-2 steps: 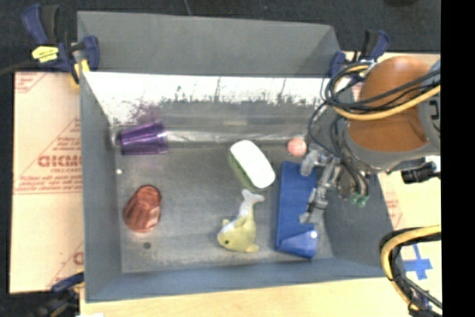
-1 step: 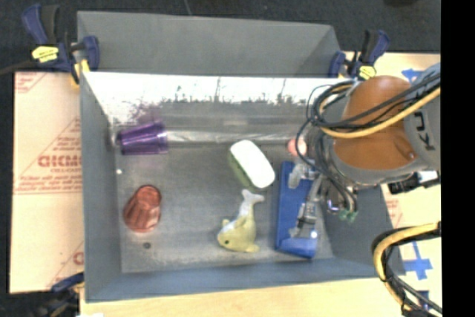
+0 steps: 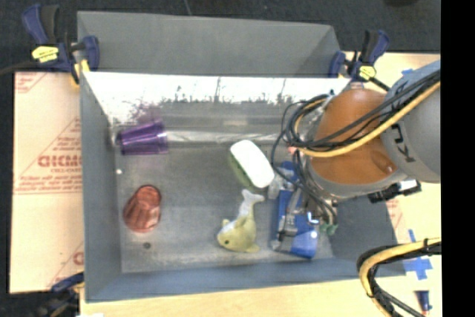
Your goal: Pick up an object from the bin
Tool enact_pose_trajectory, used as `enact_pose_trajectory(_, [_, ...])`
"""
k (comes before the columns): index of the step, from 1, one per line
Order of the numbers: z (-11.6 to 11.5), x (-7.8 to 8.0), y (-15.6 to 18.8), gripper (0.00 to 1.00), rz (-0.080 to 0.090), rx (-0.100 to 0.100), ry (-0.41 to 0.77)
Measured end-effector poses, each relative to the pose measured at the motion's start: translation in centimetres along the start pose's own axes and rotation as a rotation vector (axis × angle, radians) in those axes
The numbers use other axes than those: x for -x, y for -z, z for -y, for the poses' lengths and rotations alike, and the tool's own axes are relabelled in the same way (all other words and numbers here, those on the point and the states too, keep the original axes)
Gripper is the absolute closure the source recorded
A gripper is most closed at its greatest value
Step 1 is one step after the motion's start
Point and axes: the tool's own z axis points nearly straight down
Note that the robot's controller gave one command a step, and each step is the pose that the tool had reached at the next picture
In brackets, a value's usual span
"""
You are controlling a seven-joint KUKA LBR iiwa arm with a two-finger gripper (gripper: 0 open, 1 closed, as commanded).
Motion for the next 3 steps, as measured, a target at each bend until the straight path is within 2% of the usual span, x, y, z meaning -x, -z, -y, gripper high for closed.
enact_pose_trajectory(1, [-1.5,1.0,1.9,0.00,-0.006,-0.001,-0.117])
enact_pose_trajectory(2, [-3.2,1.7,0.2,0.00,-0.002,-0.001,-0.007])
enact_pose_trajectory(3, [-5.2,0.8,-2.2,0.00,0.004,-0.001,0.163])
